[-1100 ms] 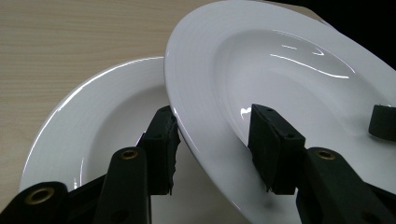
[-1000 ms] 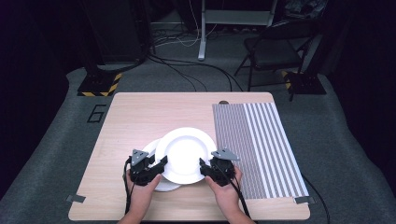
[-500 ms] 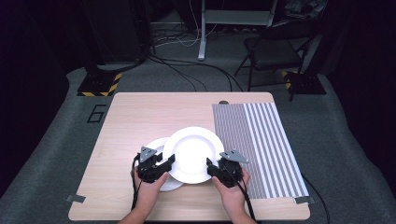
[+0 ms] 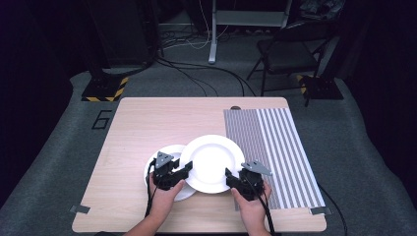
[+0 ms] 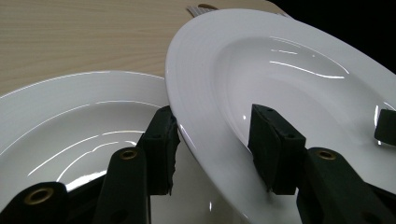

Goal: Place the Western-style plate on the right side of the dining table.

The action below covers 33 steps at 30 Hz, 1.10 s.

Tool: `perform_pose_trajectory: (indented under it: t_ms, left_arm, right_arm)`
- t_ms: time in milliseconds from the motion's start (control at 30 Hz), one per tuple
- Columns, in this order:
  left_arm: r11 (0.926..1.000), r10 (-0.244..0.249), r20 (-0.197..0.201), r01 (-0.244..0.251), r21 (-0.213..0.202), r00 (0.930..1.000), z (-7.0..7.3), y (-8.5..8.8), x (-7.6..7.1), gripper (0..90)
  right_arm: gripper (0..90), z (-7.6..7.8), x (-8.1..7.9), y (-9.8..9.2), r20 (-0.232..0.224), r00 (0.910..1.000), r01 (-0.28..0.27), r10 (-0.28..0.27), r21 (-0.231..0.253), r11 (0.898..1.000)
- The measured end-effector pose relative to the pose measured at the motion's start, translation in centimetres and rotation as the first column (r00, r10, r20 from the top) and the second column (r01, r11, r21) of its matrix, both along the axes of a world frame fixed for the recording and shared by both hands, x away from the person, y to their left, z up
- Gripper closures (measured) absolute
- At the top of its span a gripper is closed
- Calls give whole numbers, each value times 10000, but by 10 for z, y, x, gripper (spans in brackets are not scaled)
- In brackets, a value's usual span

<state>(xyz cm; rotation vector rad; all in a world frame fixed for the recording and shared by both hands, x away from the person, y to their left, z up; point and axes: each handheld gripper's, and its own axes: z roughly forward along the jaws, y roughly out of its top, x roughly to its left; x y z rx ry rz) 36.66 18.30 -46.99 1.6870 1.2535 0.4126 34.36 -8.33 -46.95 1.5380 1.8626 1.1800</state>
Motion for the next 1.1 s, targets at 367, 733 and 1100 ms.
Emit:
perform_pose_trajectory:
  t_ms: [367, 733, 1100]
  left_arm:
    - [9990, -435, 65, 436, -113, 9990, 3, -14, 4, 529]
    - [9963, -689, 255, 701, -500, 9973, 14, -28, 10, 535]
    - [9952, -790, 339, 808, -550, 9963, 21, -44, 19, 544]
  right_arm:
    - [407, 5, -8, -15, 136, 9990, 429, -429, 9, 9991]
    - [447, 20, -7, -35, 39, 9985, 545, -548, 583, 9968]
    - [448, 25, -5, -49, 196, 9966, 790, -802, 573, 9952]
